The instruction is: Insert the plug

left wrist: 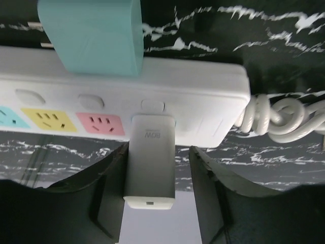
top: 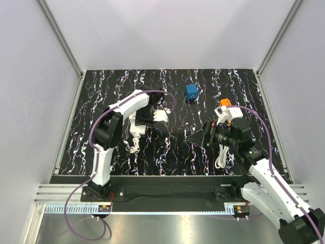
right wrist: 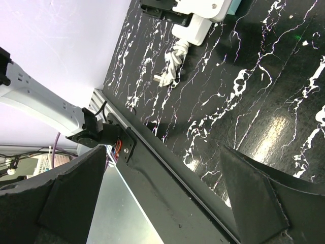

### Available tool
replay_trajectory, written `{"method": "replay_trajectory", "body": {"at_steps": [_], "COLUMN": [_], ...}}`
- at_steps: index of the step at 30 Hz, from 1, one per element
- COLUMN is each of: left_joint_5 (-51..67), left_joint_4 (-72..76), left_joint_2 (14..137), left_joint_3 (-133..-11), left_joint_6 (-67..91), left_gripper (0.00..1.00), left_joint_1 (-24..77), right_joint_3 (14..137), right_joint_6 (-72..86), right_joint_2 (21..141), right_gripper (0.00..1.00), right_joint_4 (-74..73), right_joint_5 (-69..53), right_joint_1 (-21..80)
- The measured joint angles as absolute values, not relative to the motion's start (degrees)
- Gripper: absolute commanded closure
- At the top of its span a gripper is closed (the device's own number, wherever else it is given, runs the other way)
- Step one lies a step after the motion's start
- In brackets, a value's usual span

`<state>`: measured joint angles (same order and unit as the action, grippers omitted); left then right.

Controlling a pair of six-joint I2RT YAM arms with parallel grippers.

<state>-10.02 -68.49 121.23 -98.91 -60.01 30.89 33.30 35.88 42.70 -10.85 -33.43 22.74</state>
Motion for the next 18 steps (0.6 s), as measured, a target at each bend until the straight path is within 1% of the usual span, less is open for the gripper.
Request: {"method": "replay_trajectory", "body": {"at_steps": [1,5,6,7,13,18], "left_joint_5": [-9.28,-7.66,-7.40,-7.20,-4.64,-1.98], "left_joint_4": [-68.38,-68.38,-68.38,-68.40,-68.29,-65.87], "left_joint_2": [121.23,121.23,121.23,121.23,119.28,111.96], "left_joint_3": [-98.91,-98.91,-98.91,-98.91,-99.18,-100.07], "left_joint_6": [-59.75,-59.27,-59.24,-59.22,-58.85,-57.45], "left_gripper": [0.35,0.34,0.32,0.01,0.01,0.01], "left_joint_1": [30.89,30.79,30.70,30.59,30.20,30.41], "right_joint_3": [33.30,33.54,33.63,33.74,34.85,37.17], "right_joint_6": [35.88,35.88,35.86,35.88,36.10,36.10], "right_joint_2": [42.22,41.10,41.04,41.04,41.10,41.15], "right_gripper": [0.00,0.00,0.00,0.00,0.00,0.00], "right_joint_4": [-11.25,-12.80,-13.13,-13.32,-14.39,-17.08], "right_joint_5": [-33.41,-33.01,-32.84,-32.51,-31.88,-29.43], "right_joint_1": [22.74,22.74,22.74,22.74,22.76,22.79]}}
